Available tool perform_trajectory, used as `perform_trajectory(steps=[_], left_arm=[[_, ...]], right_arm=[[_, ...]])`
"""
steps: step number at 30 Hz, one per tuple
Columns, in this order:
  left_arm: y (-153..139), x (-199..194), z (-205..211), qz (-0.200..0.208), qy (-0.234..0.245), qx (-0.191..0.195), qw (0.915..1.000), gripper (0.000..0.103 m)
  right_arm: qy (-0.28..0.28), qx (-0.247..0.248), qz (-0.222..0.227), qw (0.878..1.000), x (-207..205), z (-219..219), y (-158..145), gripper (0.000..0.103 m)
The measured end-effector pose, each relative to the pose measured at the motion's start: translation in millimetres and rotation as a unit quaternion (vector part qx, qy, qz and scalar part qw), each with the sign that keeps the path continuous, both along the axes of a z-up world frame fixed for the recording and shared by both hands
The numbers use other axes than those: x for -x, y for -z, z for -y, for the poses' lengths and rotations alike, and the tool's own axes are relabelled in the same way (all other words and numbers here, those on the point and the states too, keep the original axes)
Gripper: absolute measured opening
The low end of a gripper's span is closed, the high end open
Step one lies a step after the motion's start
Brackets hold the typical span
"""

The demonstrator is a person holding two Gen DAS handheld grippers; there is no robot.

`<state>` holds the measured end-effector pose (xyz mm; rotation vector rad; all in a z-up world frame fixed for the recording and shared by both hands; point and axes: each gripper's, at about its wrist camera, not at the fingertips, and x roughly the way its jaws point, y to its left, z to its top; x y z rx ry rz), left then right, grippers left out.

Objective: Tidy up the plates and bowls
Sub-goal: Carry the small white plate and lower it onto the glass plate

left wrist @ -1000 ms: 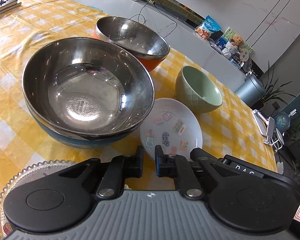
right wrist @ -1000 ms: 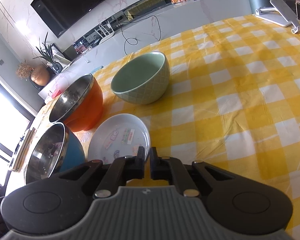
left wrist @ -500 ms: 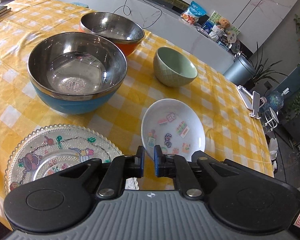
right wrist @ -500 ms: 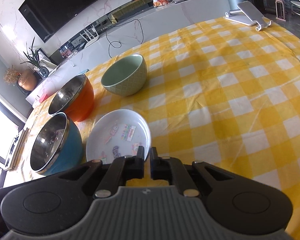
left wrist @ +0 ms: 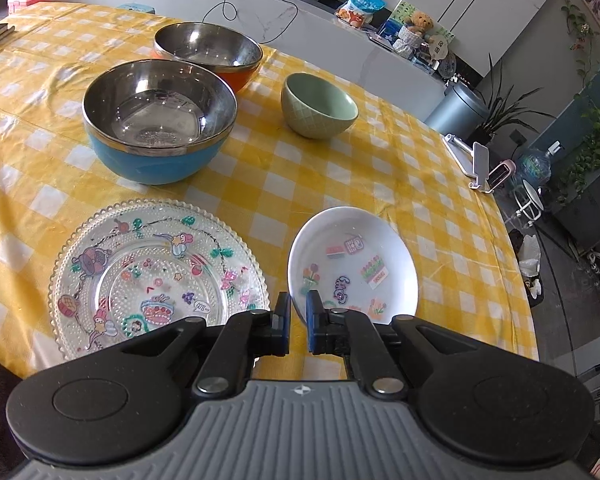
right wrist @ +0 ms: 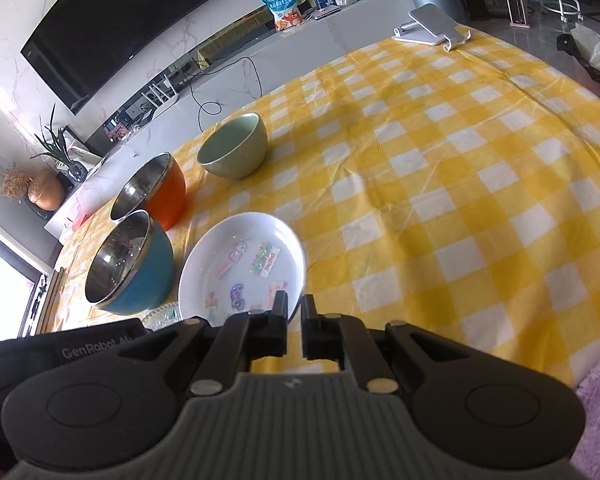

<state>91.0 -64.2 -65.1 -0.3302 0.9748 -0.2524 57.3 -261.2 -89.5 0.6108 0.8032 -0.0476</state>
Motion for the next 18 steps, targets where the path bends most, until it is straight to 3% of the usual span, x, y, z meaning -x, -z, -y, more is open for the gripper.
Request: perform_trajectory(steps=[10, 18], left_arm=[[-22, 27, -39, 0.023, -0.026, -0.004, 0.9994, 0.008], [-20, 32, -72, 0.013, -0.052, -0.008, 0.9985, 0.008]], right_arm=[[-0.032, 0.0, 0.024, 0.999, 23, -37, -27, 0.003], [-0.065, -0.005, 0.016, 0.998, 20, -69, -27, 0.003]])
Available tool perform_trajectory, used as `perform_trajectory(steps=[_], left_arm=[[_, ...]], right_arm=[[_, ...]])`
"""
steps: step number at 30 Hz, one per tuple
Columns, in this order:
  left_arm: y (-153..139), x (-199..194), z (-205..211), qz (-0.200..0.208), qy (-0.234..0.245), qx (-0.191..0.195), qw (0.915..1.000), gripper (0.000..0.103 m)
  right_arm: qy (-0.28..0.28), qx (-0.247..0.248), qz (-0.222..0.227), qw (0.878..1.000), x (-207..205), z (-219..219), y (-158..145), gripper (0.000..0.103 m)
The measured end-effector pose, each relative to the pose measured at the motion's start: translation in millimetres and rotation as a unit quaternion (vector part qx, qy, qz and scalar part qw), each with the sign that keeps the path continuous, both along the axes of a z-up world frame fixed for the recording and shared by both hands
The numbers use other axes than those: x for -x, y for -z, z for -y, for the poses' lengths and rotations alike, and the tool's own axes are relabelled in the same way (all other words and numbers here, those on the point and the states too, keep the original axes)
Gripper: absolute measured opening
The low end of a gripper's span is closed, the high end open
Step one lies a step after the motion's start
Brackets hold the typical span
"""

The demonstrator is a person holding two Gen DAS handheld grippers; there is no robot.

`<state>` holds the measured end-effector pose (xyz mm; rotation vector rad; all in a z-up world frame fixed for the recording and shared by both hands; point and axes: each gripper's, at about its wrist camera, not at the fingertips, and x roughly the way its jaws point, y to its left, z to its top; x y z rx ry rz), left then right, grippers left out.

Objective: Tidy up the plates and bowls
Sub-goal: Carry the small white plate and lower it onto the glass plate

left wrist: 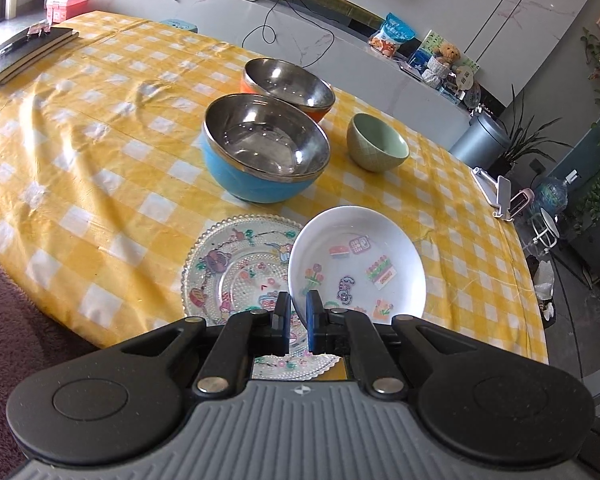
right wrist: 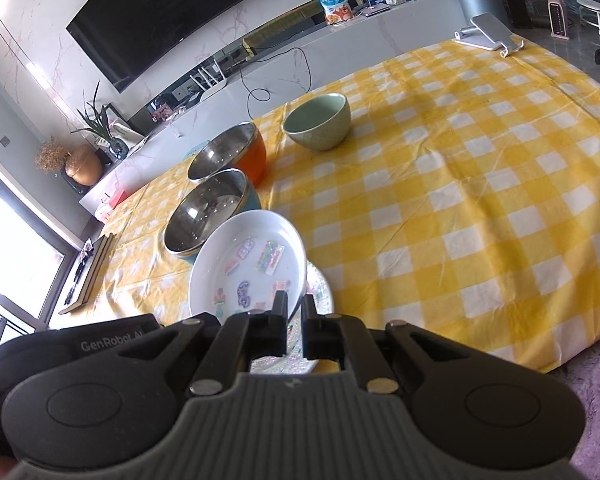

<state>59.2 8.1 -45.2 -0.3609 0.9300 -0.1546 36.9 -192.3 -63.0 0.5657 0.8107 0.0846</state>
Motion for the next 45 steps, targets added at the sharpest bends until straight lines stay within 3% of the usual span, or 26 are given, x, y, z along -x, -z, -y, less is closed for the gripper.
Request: perform_trajectory(steps=[16, 33, 45], left_arm=[[29, -12, -26, -0.038, -0.021, -0.006, 0.999, 0.008], [43, -16, -31, -0.056, -0.014, -0.001, 0.9983, 0.012], [39, -15, -31, -0.051, -0.016, 0.001, 0.9986, 0.025]], right_arm=[[-0.02, -0.011, -0.055, 0.998, -21, -29, 31, 0.003], [-0.022, 0.01, -0.072, 0.997, -27, -37, 43, 0.004], [-0.037, 0.025, -0.065, 0.997, -26, -42, 41, 0.009]])
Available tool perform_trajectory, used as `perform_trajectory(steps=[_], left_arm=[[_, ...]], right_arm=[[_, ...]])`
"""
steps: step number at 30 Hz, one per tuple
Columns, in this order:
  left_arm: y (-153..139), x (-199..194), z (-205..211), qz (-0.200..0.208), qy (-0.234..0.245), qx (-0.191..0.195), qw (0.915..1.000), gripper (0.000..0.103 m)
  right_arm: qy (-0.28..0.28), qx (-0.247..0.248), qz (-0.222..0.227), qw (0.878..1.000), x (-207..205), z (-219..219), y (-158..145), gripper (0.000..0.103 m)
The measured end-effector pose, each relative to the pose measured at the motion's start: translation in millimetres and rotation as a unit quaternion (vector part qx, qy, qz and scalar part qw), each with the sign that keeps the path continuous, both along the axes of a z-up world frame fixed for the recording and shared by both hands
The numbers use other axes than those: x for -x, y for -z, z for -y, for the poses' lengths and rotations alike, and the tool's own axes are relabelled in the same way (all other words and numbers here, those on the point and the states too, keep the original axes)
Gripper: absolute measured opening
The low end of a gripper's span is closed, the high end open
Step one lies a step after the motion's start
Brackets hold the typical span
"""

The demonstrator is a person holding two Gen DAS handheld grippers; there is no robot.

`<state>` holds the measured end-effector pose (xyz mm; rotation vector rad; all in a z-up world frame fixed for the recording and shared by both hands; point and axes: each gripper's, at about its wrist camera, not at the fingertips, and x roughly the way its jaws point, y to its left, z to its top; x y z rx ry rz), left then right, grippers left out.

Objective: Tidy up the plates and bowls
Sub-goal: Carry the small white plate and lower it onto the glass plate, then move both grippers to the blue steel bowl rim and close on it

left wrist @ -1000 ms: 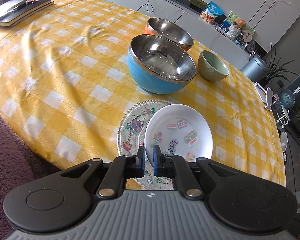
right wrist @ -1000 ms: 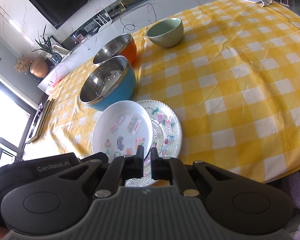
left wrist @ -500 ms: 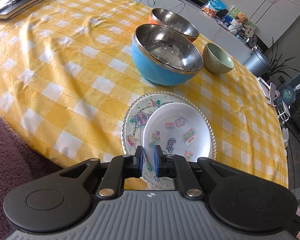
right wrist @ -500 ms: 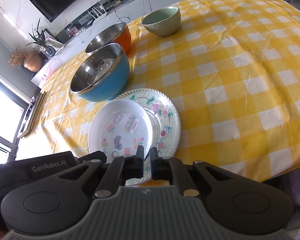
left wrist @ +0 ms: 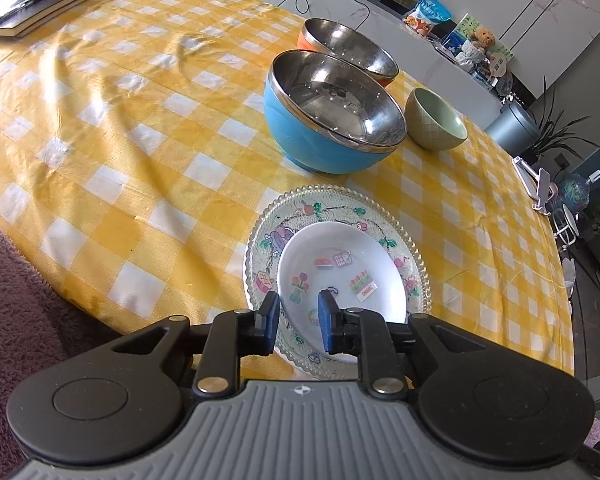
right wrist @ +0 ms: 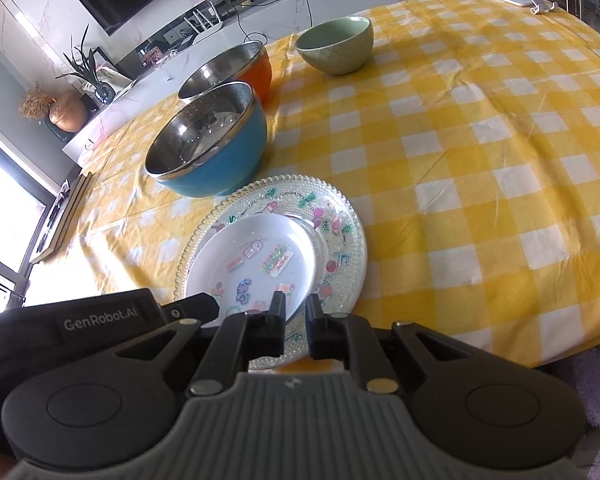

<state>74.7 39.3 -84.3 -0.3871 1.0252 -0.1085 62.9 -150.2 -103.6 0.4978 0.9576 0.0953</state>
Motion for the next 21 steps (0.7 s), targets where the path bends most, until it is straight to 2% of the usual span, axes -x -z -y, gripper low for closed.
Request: perform_trajectory(steps=[3, 5, 8, 15, 21], left_arm=[[-4, 1, 0, 0.007, -0.002, -0.006, 1.0, 0.034], [-9, 3, 0, 0.017, 0.0, -0.012, 0.9998, 0.047], [-16, 5, -1, 0.029, 0.005, -0.015, 0.9995, 0.052], [-33, 11, -1, 0.052, 0.018, -0.024, 0.9982, 0.057], [-55, 13, -7, 0.097, 0.02, -0.034, 0.9945, 0.065]], right_arm=[[-0.005, 0.0, 0.0, 1.0, 1, -1, -2, 0.01], [-0.008, 0.001, 0.0, 1.0, 3, -1, -4, 0.014], [-0.01, 0.007, 0.007, 1.0, 6, -1, -10, 0.03], [-0.013, 0.016, 0.03, 0.999, 13, 2, -25, 0.031], [-0.005, 0.034, 0.074, 0.997, 17, 6, -47, 0.037]])
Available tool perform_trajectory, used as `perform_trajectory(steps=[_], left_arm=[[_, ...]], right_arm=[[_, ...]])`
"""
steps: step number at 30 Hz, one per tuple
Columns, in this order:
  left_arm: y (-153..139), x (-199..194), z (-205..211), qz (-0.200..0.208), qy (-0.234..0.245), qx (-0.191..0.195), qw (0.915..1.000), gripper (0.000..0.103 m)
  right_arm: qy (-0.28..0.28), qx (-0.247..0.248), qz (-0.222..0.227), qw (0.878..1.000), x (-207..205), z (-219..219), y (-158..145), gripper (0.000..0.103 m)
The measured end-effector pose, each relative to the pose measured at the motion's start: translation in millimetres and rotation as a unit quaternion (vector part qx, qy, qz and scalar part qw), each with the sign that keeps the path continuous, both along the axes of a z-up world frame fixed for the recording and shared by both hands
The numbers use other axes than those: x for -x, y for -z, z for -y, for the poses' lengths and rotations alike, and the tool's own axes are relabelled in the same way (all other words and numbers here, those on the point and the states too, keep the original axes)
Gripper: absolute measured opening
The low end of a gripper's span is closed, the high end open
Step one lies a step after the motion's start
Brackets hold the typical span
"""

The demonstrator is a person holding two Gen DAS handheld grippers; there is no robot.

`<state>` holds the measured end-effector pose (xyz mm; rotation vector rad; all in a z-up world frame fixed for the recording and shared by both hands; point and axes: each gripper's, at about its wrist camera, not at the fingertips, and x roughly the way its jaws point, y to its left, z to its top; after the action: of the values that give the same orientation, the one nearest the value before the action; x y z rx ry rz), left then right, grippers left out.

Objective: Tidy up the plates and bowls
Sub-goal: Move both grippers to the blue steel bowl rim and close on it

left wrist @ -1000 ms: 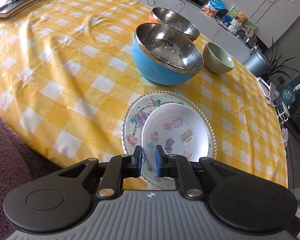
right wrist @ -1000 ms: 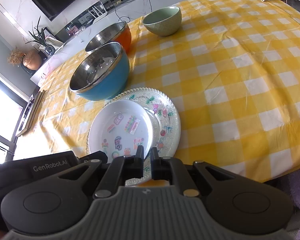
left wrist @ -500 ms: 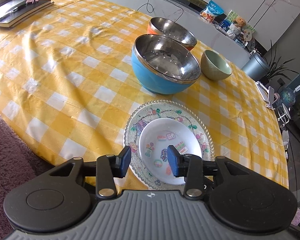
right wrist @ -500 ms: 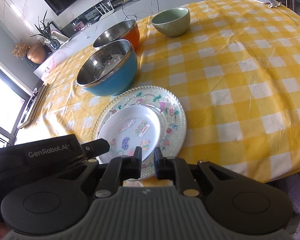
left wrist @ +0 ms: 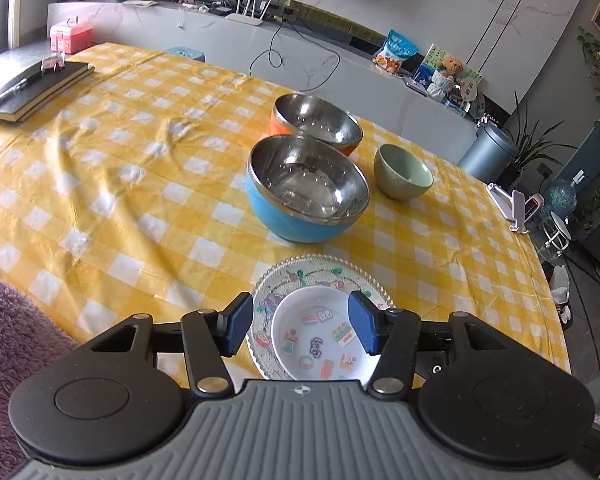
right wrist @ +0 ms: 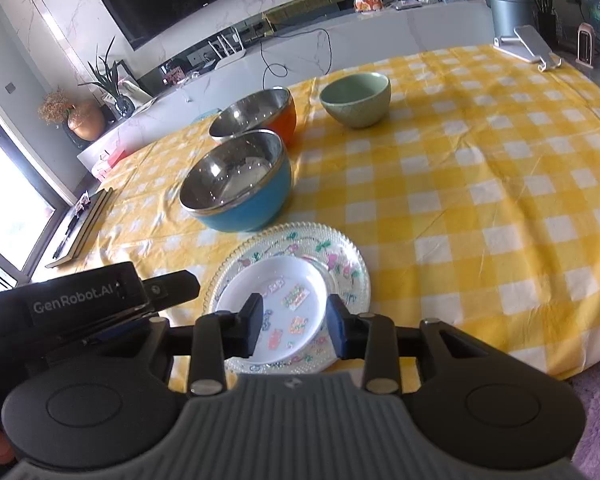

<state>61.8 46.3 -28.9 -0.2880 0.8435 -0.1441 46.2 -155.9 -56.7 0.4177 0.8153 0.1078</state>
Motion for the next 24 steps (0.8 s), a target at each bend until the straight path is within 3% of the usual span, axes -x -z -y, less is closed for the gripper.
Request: perform_trajectory(steps=[4, 9, 13, 16, 24], left_arm=[[-15, 1, -3, 0.044, -0.001, -0.02, 0.9988, 0.073], [-23, -5, -9, 0.07, -0.01, -0.029, 0.9971, 0.078], [-25, -13, -15, 0.075, -0.02, -0.027, 0.9966, 0.079], [-27, -17, -21, 0.087, -0.028, -0.023, 0.9956, 0.08], [-23, -37, -31, 0.077, -0.057, -0.043, 0.9945, 0.082]], right_arm=[[0.012, 0.011, 0.031, 0.999, 0, 4, -12, 0.044], [0.028, 0.025, 0.066, 0.997, -7, 6, -23, 0.062], [0.028, 0.025, 0.071, 0.997, -18, 4, -26, 0.064], [0.04, 0.039, 0.066, 0.996, -26, 0, -26, 0.084], [0.024, 0.04, 0.048, 0.998, -58, -13, -18, 0.083]])
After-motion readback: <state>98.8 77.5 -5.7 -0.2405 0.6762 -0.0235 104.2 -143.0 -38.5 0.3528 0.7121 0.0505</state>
